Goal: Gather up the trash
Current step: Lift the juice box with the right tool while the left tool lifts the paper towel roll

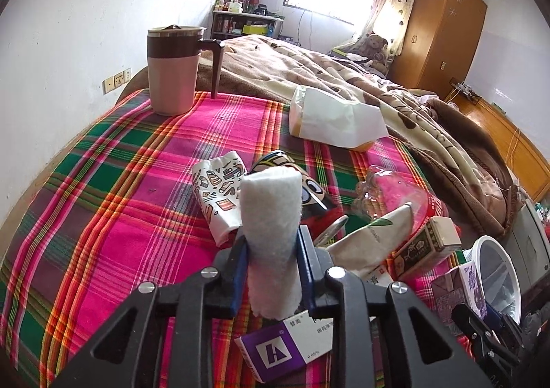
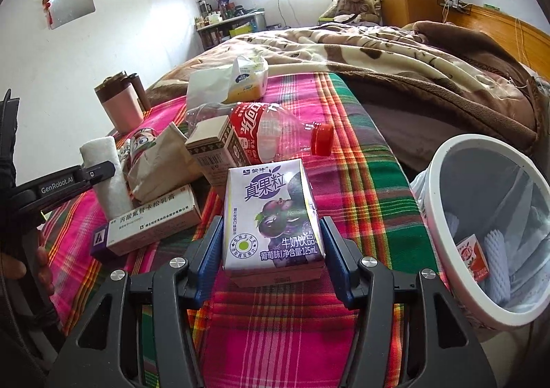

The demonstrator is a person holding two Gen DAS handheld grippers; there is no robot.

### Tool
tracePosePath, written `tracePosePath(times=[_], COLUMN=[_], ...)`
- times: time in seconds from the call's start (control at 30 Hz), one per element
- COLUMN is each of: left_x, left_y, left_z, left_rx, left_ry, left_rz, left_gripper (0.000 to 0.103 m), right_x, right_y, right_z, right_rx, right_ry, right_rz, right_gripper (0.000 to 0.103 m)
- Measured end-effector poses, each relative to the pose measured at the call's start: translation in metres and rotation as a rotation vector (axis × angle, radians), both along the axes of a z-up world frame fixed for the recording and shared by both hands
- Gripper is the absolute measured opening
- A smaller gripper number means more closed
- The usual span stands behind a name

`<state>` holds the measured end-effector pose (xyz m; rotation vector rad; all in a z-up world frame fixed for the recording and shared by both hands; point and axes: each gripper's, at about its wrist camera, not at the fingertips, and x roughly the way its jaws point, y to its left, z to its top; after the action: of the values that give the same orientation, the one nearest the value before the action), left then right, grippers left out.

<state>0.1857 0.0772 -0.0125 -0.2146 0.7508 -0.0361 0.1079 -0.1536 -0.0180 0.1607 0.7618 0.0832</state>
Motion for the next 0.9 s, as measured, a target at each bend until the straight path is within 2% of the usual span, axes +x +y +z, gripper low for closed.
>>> tracePosePath(times=[0.43,0.57,0.73,0.83,0.87,0.9], left_x=[-0.028,-0.024,-0.013,-0.008,-0.006,-0.003], left_y=[-0.014,-0.015,-0.009,-0.009,-0.009,-0.008], left_z=[0.027,0.021,0.008,0.006,0.005,0.005], left_rx=[0.016,0.026,-0.013,-0.001,-0.001,0.004], left_ry=[-0.09,-0.074,-0.031,-0.025,-0.024,-0.026], left_rz=[-0.031,-0.035,-0.02,-0.014,-0.014,-0.005], left_gripper=[0.027,0.027,0.027,0.03,0.036,0.049], right_x=[-0.013,-0.017,-0.019,-0.018,-0.017,-0.016], right_y=[-0.013,-0.014,-0.014,-0.014,-0.013,-0.014], right_z=[0.014,0.016,0.017,0.017,0.016,0.015], right_rx=[0.027,0.027,0.023,0.017,0.017,0.019], right_ry=[-0.058,-0.068,-0.065,-0.065,-0.061,-0.057], right_rz=[-0.006,-0.003,0.008,0.015,0.016,0.017], right_gripper=[0.056,0.056,0.056,0.056,0.056,0.056])
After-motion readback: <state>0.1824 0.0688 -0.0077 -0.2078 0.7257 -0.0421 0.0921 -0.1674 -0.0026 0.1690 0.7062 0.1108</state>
